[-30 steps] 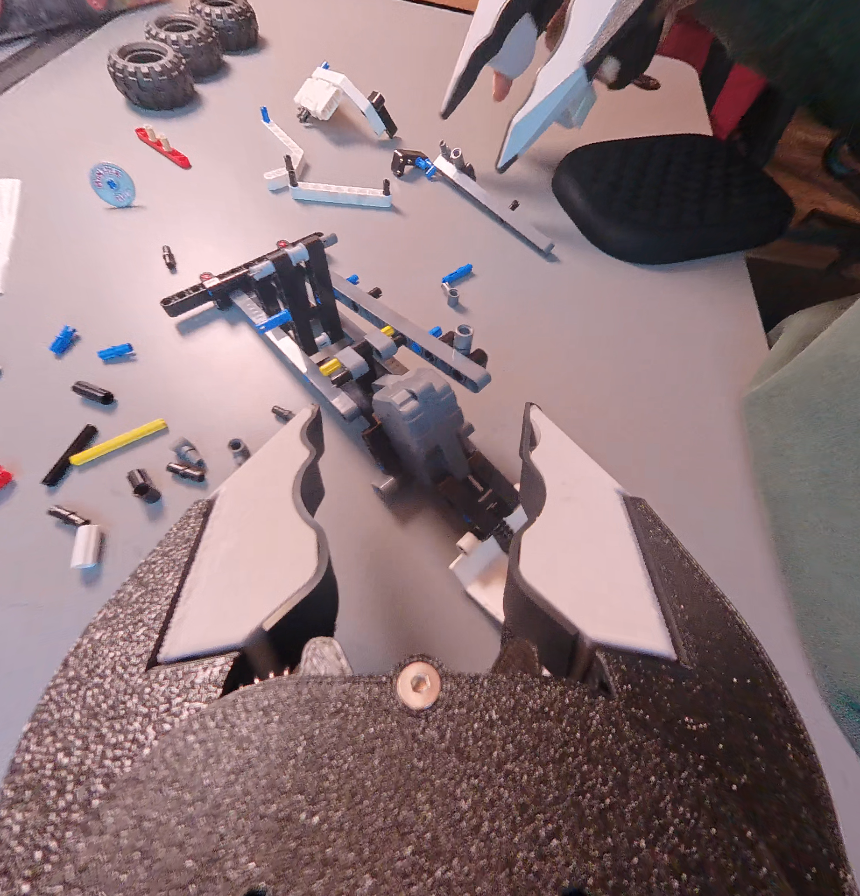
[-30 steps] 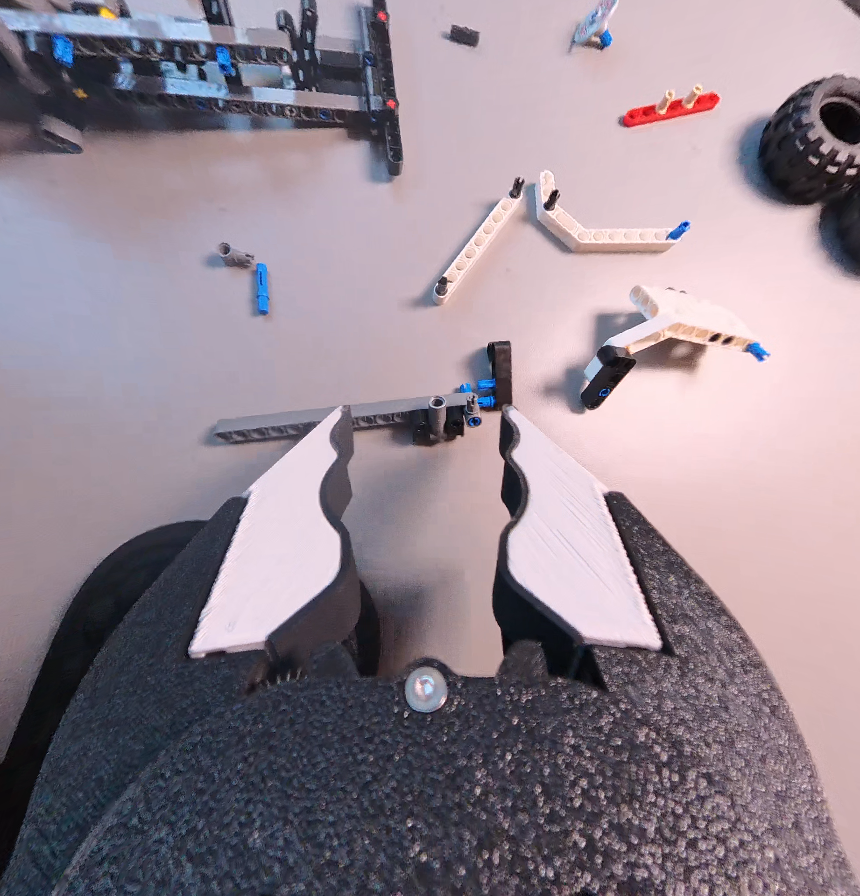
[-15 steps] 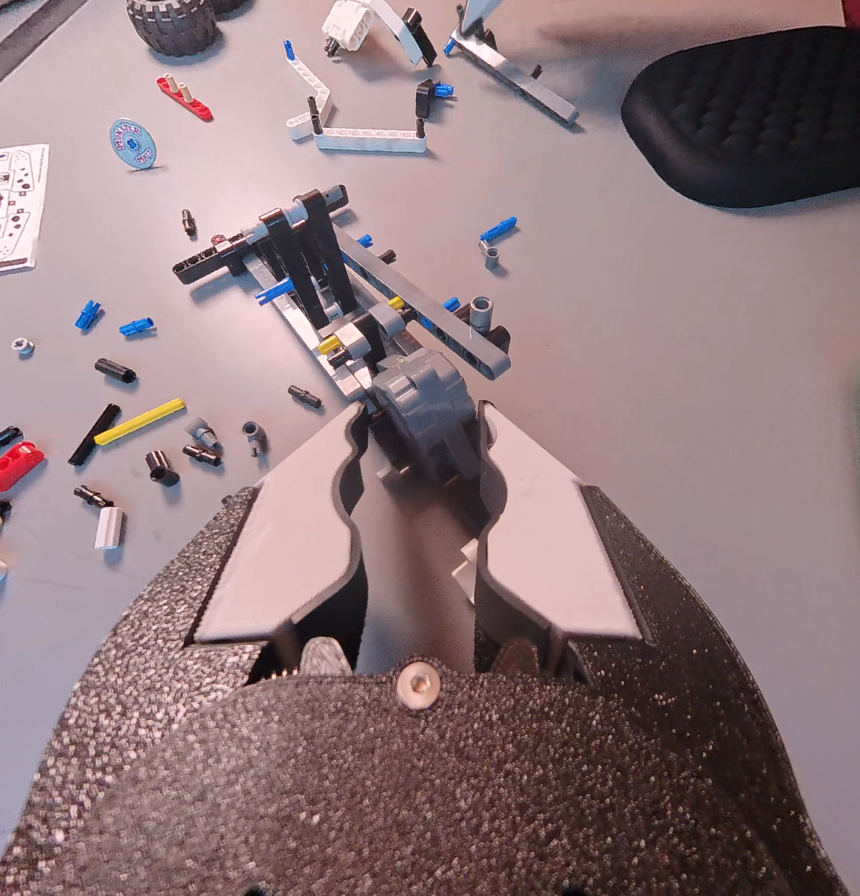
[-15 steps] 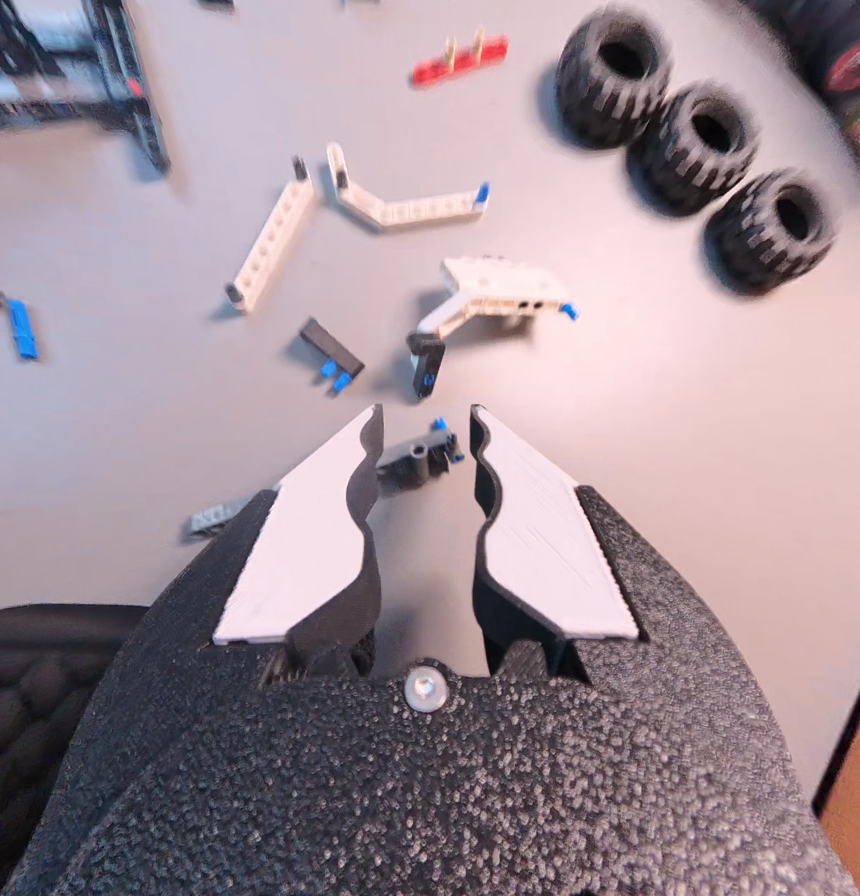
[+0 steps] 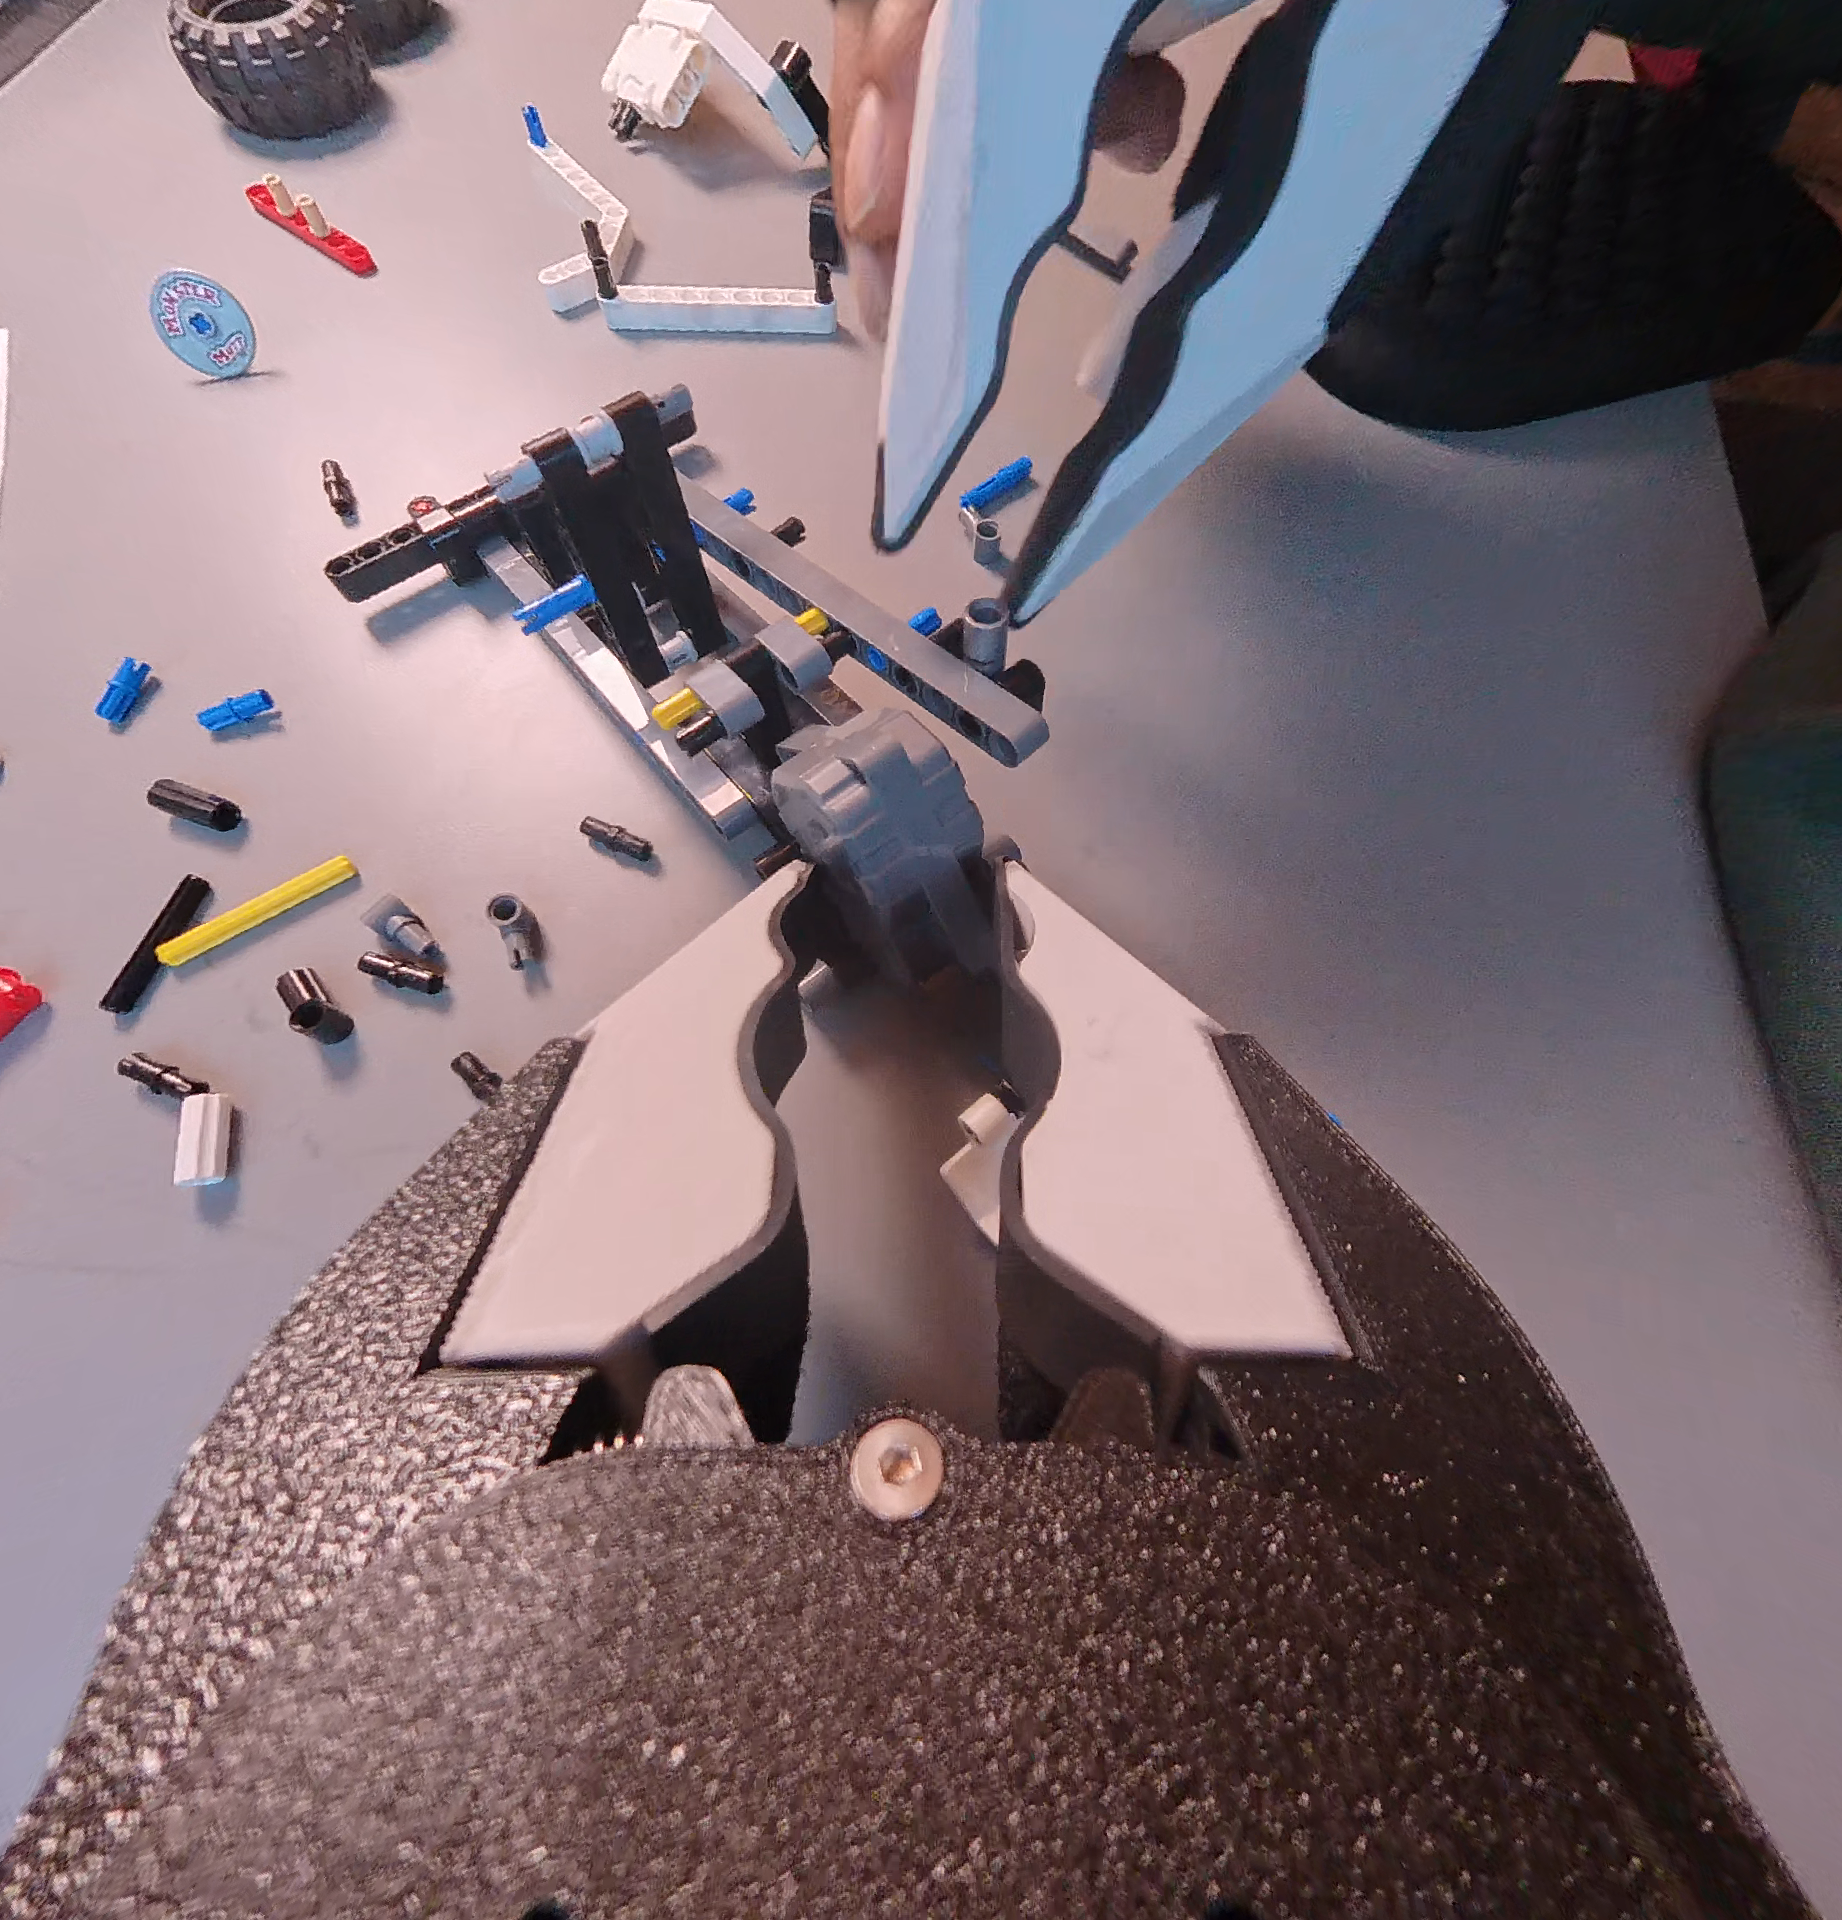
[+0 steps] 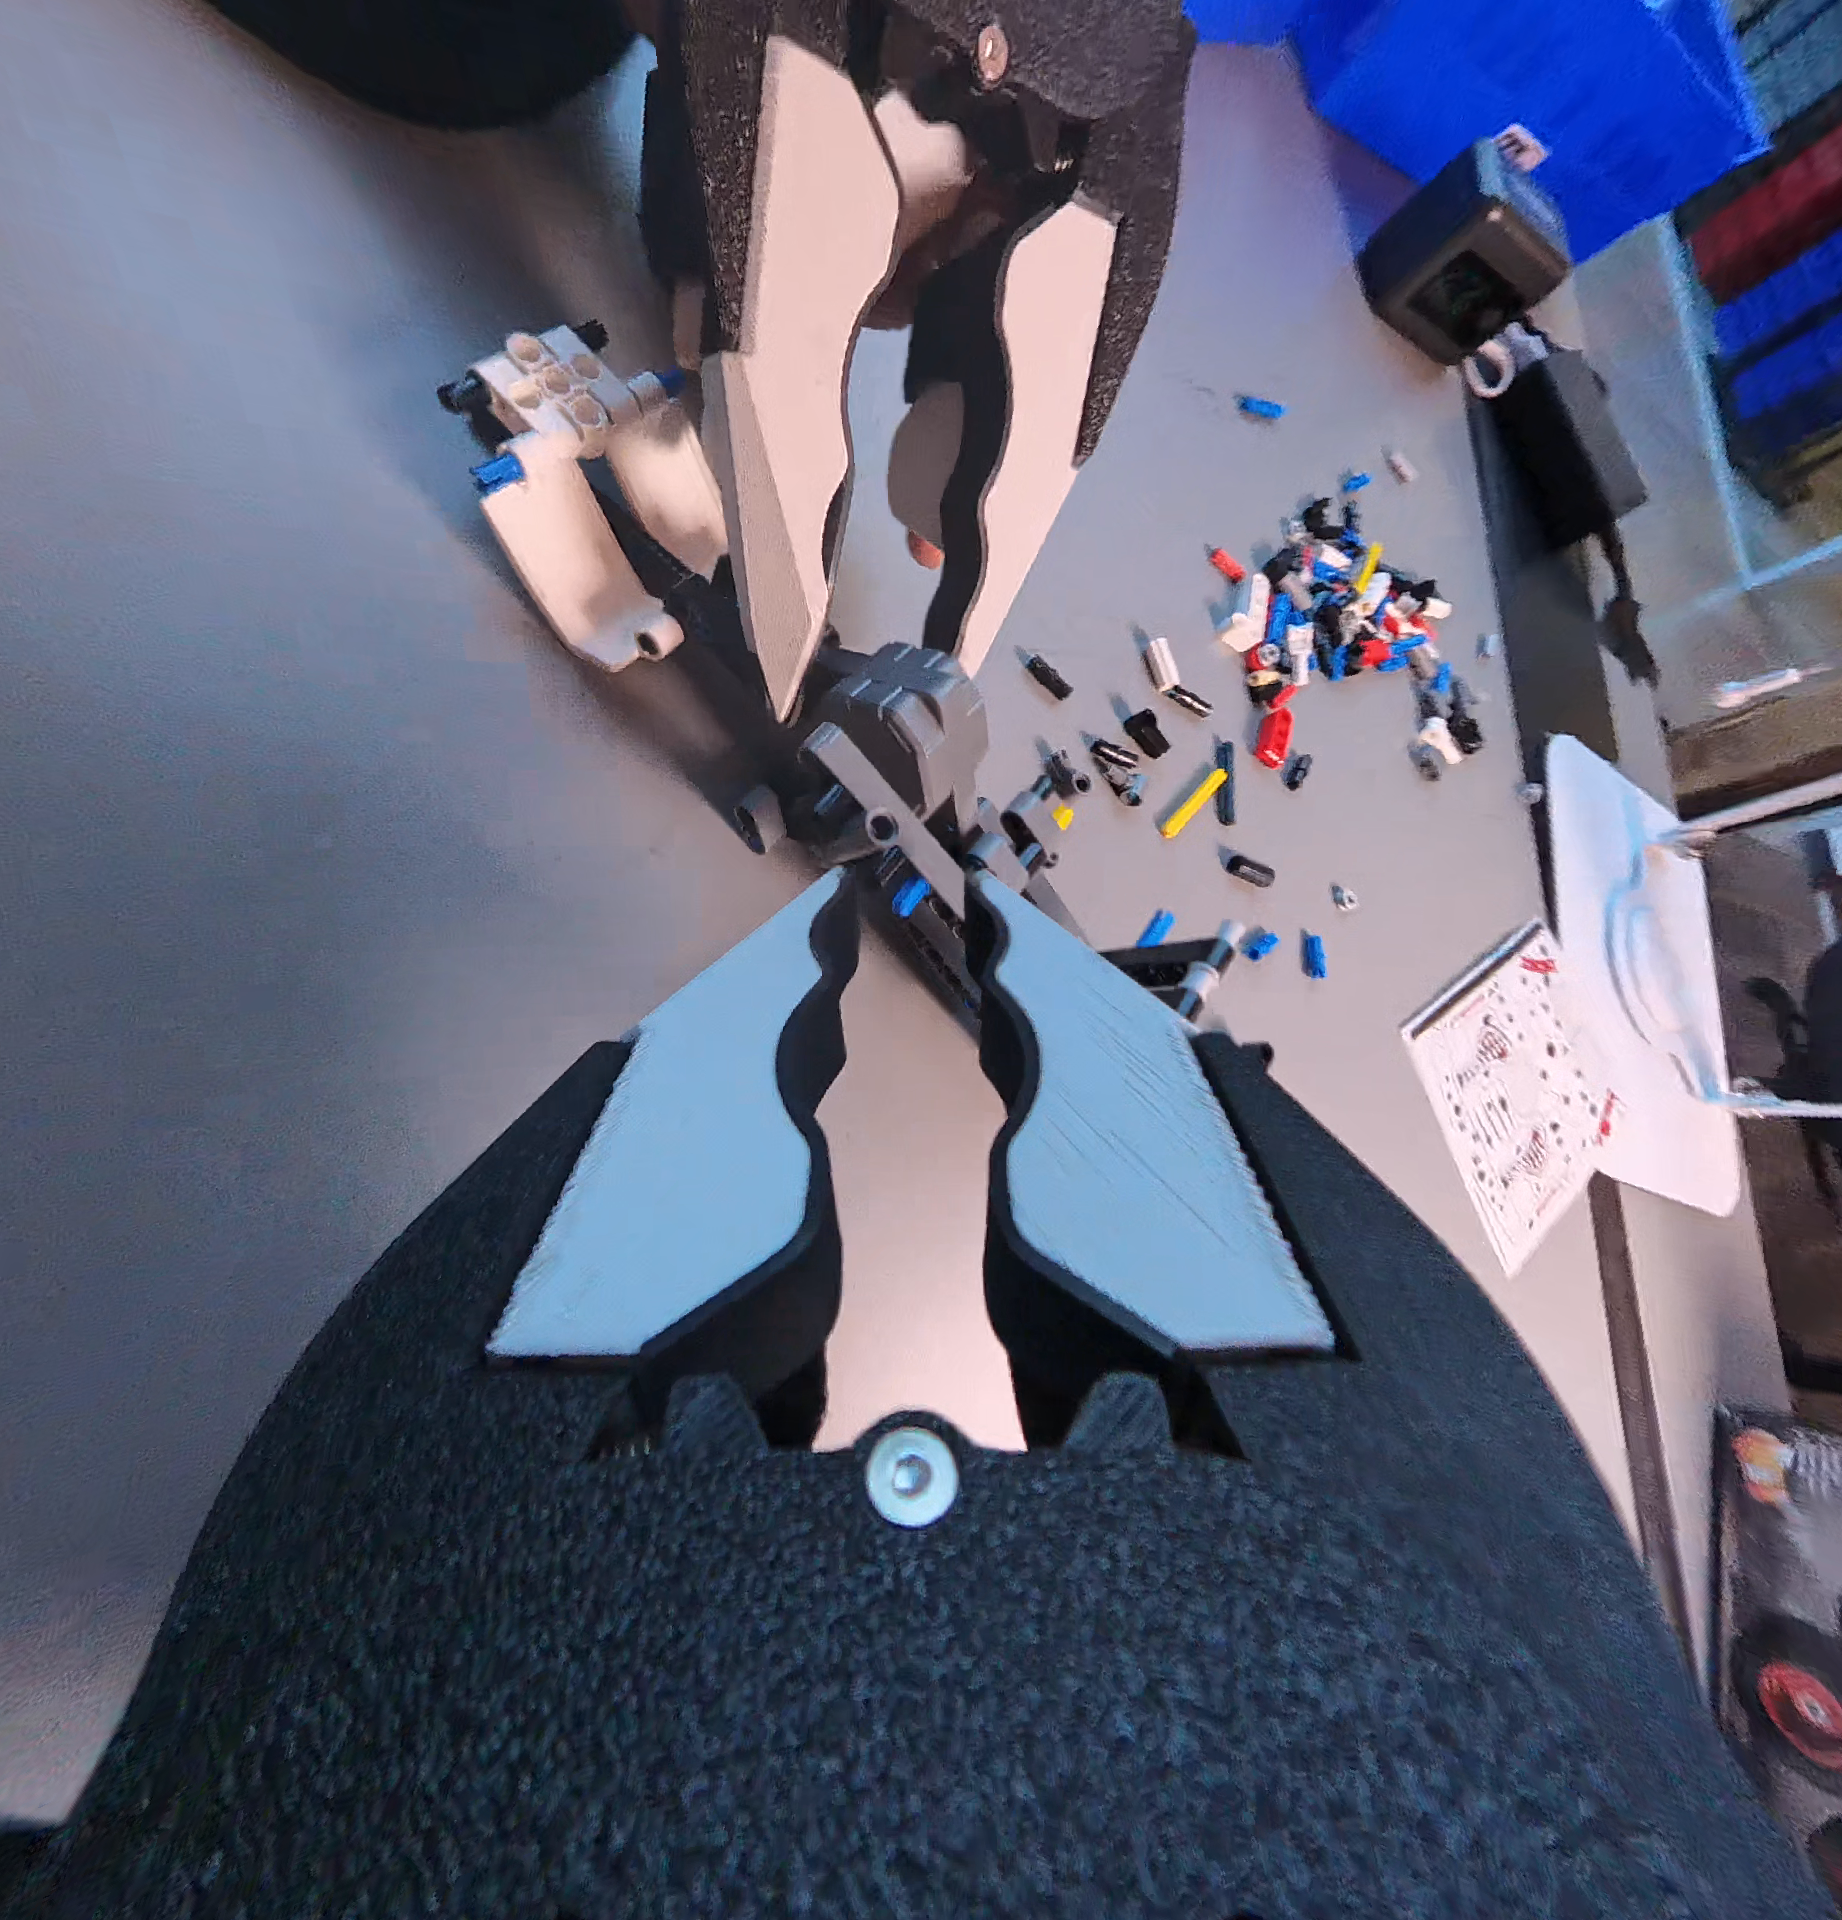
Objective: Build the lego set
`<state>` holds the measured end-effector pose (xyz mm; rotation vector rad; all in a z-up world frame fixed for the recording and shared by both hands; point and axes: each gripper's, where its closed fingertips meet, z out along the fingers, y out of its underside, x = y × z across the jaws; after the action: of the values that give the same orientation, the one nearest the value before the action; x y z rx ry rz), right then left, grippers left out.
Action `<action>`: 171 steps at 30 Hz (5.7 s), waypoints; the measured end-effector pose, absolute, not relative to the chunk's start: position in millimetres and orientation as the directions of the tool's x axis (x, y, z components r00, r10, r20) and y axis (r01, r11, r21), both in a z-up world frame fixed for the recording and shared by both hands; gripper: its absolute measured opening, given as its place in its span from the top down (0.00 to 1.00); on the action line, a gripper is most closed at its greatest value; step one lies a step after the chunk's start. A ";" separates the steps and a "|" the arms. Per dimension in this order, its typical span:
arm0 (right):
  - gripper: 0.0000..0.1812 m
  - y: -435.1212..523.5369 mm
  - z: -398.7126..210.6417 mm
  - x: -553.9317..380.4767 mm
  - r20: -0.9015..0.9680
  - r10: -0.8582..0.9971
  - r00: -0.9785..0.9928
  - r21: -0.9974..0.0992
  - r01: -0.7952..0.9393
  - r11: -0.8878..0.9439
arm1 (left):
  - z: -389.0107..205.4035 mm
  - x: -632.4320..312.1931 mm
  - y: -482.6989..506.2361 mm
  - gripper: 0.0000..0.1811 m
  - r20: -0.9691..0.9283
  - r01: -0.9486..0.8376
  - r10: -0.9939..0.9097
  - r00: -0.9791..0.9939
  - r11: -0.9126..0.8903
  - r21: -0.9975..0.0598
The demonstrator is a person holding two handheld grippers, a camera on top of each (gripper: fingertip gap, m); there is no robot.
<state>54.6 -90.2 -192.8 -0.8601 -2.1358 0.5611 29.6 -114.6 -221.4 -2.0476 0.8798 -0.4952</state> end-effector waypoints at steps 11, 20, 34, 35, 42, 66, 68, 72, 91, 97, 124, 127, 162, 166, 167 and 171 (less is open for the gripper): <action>0.92 -93.6 -195.6 46.1 0.390 0.750 -0.534 -0.682 0.379 0.625 | -221.2 29.0 -115.8 0.82 0.024 -0.422 -0.762 0.648 -0.384 -0.821; 0.57 -72.7 -203.3 53.2 0.268 0.619 -0.738 -0.467 0.463 0.754 | -221.4 36.0 -120.1 0.83 0.005 -0.527 -0.915 0.402 -0.236 -0.816; 0.77 -94.8 -221.4 52.5 0.015 0.580 -0.814 -0.485 0.502 0.717 | -221.3 39.4 -127.6 0.83 0.004 -0.542 -0.950 0.313 -0.182 -0.820; 0.77 -94.7 -221.6 52.7 0.014 0.585 -0.811 -0.489 0.504 0.712 | -221.4 39.5 -127.6 0.83 0.001 -0.539 -0.949 0.315 -0.180 -0.823; 0.76 -93.8 -220.9 46.6 0.075 0.647 -0.759 -0.512 0.527 0.678 | -214.0 28.2 -124.5 0.73 0.001 -0.512 -0.918 0.396 -0.222 -0.830; 0.76 -87.2 -217.7 42.6 0.084 0.771 -0.631 -0.713 0.502 0.488 | -247.9 -27.8 -153.5 0.60 0.025 -0.443 -0.651 0.759 -0.544 -0.713; 0.76 -87.5 -217.3 42.8 0.085 0.775 -0.627 -0.727 0.493 0.478 | -247.7 -28.4 -151.4 0.64 0.003 -0.467 -0.664 0.748 -0.529 -0.709; 0.76 -87.4 -216.8 42.6 0.087 0.787 -0.610 -0.735 0.494 0.464 | -222.2 -26.8 -147.6 0.64 -0.049 -0.484 -0.681 0.730 -0.466 -0.741; 0.76 -91.4 -216.2 34.2 0.137 0.812 -0.567 -0.740 0.486 0.464 | -164.1 44.5 -108.1 0.46 -0.186 -0.537 -0.772 0.607 -0.226 -0.813; 0.75 -87.3 -218.7 35.6 0.145 0.813 -0.565 -0.733 0.491 0.472 | -190.5 -31.2 -137.9 0.64 -0.022 -0.384 -0.640 0.768 -0.433 -0.816; 0.74 -75.0 -201.5 24.4 0.255 0.815 -0.521 -0.746 0.430 0.508 | -198.6 -9.4 -114.4 0.85 0.021 -0.313 -0.678 0.735 -0.367 -0.876; 0.72 -73.6 -192.8 33.0 0.338 0.782 -0.524 -0.688 0.430 0.585 | -201.3 -13.4 -114.3 0.83 0.028 -0.311 -0.671 0.741 -0.380 -0.871; 0.83 -88.7 -154.4 19.5 0.759 0.613 -0.219 -0.594 0.151 0.790 | -186.8 5.2 -107.9 0.85 0.273 -0.132 -0.675 0.686 -0.484 -0.865; 0.65 -73.9 -126.7 36.4 0.651 0.728 -0.213 -0.711 0.163 0.684 | -188.4 -4.6 -106.6 0.85 0.427 -0.006 -0.603 0.673 -0.582 -0.813; 0.64 -71.8 -125.7 42.7 0.618 0.750 -0.237 -0.732 0.176 0.658 | -190.0 -6.8 -107.1 0.85 0.470 0.023 -0.583 0.663 -0.611 -0.791; 0.68 -51.2 -149.0 60.0 0.541 0.789 -0.291 -0.731 0.301 0.612 | -194.7 -14.3 -106.7 0.85 0.562 0.077 -0.525 0.639 -0.683 -0.726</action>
<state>60.0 -51.2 -149.0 -0.8744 -1.8607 0.6270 -14.3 -106.7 -194.7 -2.1111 0.3482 -1.0311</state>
